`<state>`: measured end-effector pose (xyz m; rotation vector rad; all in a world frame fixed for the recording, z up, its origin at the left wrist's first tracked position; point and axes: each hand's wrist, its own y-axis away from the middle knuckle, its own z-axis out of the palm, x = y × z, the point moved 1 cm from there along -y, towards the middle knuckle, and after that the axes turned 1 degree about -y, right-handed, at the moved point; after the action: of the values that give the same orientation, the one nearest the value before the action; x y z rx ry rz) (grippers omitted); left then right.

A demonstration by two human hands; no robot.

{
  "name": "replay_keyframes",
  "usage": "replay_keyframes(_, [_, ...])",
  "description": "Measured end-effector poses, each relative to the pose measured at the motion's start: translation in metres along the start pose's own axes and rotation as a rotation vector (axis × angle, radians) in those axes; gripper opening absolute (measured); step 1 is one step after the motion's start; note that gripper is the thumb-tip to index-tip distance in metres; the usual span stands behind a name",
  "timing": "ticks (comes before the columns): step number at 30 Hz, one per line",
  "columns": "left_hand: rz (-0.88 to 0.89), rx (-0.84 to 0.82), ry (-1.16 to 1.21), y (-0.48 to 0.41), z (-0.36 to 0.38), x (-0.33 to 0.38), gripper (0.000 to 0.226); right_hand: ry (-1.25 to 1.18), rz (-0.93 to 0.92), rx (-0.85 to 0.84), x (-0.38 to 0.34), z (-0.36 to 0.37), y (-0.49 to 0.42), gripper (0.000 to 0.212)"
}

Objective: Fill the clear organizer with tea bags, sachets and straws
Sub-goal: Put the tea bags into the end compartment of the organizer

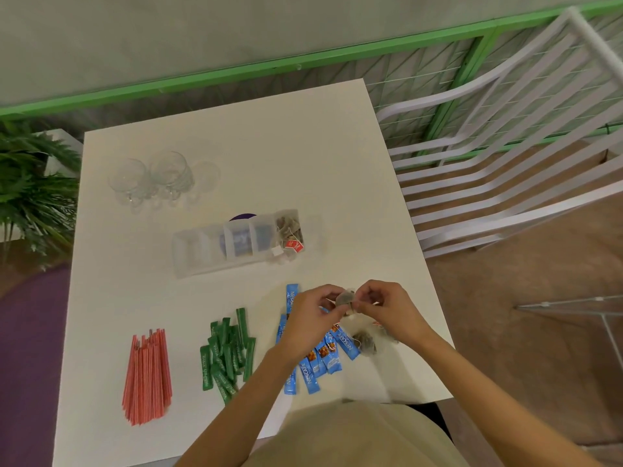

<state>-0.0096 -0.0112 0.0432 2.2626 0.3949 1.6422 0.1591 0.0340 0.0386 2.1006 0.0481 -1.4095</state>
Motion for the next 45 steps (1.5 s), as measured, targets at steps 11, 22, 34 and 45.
replay_keyframes(11, [0.093, 0.173, -0.146, -0.043, -0.06, 0.012, 0.027, 0.462, 0.008, -0.034, 0.013, -0.029, -0.004, 0.013])
replay_keyframes(22, [0.1, 0.372, -0.338, -0.105, -0.115, 0.011, 0.016, 0.921, 0.027, -0.165, 0.034, -0.035, 0.004, 0.032])
replay_keyframes(34, [0.176, 0.324, -0.637, -0.092, -0.104, -0.009, 0.032, 0.914, 0.1, -0.149, 0.048, -0.03, -0.001, 0.019])
replay_keyframes(45, [0.19, 0.299, -0.782, -0.087, -0.09, -0.02, 0.044, 0.516, 0.148, -0.082, 0.032, -0.038, 0.004, 0.008])
